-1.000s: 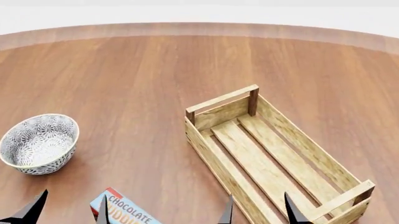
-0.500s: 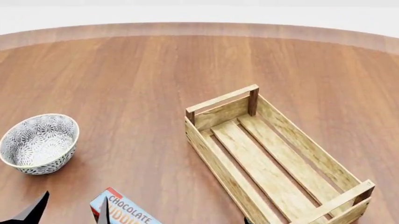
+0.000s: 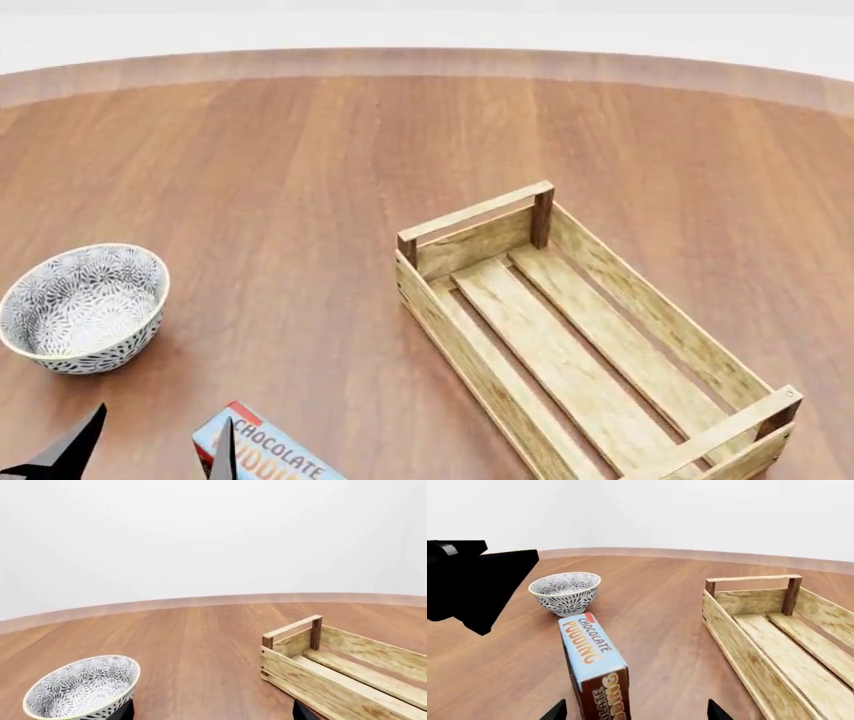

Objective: Pick up the chocolate pudding and put it in the tray.

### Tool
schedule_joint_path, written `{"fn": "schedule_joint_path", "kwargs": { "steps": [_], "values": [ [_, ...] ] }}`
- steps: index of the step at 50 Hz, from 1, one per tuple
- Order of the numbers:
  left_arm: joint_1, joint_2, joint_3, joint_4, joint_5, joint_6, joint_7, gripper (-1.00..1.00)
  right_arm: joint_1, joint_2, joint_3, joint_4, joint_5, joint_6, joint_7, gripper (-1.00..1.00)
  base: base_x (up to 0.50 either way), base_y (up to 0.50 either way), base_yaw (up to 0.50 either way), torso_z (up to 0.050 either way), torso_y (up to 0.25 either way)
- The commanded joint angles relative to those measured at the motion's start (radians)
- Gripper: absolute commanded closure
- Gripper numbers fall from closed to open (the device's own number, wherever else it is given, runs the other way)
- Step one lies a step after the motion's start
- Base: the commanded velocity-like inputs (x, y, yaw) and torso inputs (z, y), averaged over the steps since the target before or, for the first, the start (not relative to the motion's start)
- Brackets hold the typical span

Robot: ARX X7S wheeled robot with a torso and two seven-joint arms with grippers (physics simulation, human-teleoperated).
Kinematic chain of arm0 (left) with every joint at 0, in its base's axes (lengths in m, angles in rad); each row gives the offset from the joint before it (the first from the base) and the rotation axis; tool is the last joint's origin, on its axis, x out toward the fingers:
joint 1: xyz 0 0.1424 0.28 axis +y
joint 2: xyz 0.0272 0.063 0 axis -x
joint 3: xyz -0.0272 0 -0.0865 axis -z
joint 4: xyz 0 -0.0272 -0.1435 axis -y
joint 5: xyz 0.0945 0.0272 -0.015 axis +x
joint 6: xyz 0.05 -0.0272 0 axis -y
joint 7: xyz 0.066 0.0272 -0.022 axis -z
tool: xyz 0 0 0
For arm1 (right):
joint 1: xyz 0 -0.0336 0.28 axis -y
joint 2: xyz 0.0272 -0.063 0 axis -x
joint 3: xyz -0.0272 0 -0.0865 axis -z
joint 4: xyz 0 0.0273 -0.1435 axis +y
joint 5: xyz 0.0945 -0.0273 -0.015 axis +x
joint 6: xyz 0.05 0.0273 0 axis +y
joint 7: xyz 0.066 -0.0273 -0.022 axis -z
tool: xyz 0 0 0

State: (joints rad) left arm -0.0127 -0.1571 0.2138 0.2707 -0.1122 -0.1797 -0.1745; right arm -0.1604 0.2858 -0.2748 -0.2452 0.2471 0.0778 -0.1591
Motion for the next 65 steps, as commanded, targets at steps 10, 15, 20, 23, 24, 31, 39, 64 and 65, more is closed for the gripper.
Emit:
{"fn": "schedule_joint_path", "kwargs": {
  "steps": [10, 15, 20, 23, 24, 31, 39, 64, 65],
  "values": [
    [-0.005, -0.008, 0.020, 0.001, -0.009, 0.002, -0.014, -1.00, 0.027, -0.001, -0.090, 0.101, -0.075, -0.013, -0.026, -1.00, 0.00, 0.00, 0.00, 0.000, 0.000],
    [-0.005, -0.012, 0.021, 0.006, -0.013, 0.000, -0.018, -1.00, 0.050, -0.009, -0.099, 0.143, -0.088, -0.020, -0.023, -1.00, 0.00, 0.00, 0.00, 0.000, 0.000],
    [-0.004, -0.014, 0.025, 0.009, -0.016, 0.001, -0.021, -1.00, 0.083, -0.022, -0.115, 0.196, -0.116, -0.029, -0.015, -1.00, 0.00, 0.00, 0.00, 0.000, 0.000],
    [-0.004, -0.015, 0.029, 0.017, -0.017, -0.005, -0.024, -1.00, 0.102, -0.030, -0.123, 0.225, -0.128, -0.040, -0.012, -1.00, 0.00, 0.00, 0.00, 0.000, 0.000],
    [-0.005, -0.015, 0.031, 0.014, -0.016, -0.002, -0.024, -1.00, 0.107, -0.032, -0.124, 0.233, -0.128, -0.041, -0.012, -1.00, 0.00, 0.00, 0.00, 0.000, 0.000],
    [-0.005, -0.018, 0.035, 0.007, -0.019, 0.006, -0.027, -1.00, 0.134, -0.049, -0.140, 0.284, -0.131, -0.060, -0.018, -1.00, 0.00, 0.00, 0.00, 0.000, 0.000],
    [-0.010, -0.023, 0.042, 0.026, -0.022, -0.013, -0.034, -1.00, 0.162, -0.063, -0.156, 0.295, -0.133, -0.041, -0.019, -1.00, 0.00, 0.00, 0.00, 0.000, 0.000],
    [-0.005, -0.036, 0.056, 0.030, -0.034, -0.001, -0.048, -1.00, 0.268, -0.113, -0.156, 0.495, -0.089, -0.134, -0.055, -1.00, 0.00, 0.00, 0.00, 0.000, 0.000],
    [-0.006, -0.035, 0.056, 0.022, -0.034, 0.005, -0.047, -1.00, 0.271, -0.114, -0.157, 0.501, -0.089, -0.135, -0.054, -1.00, 0.00, 0.00, 0.00, 0.000, 0.000]
  ]
}}
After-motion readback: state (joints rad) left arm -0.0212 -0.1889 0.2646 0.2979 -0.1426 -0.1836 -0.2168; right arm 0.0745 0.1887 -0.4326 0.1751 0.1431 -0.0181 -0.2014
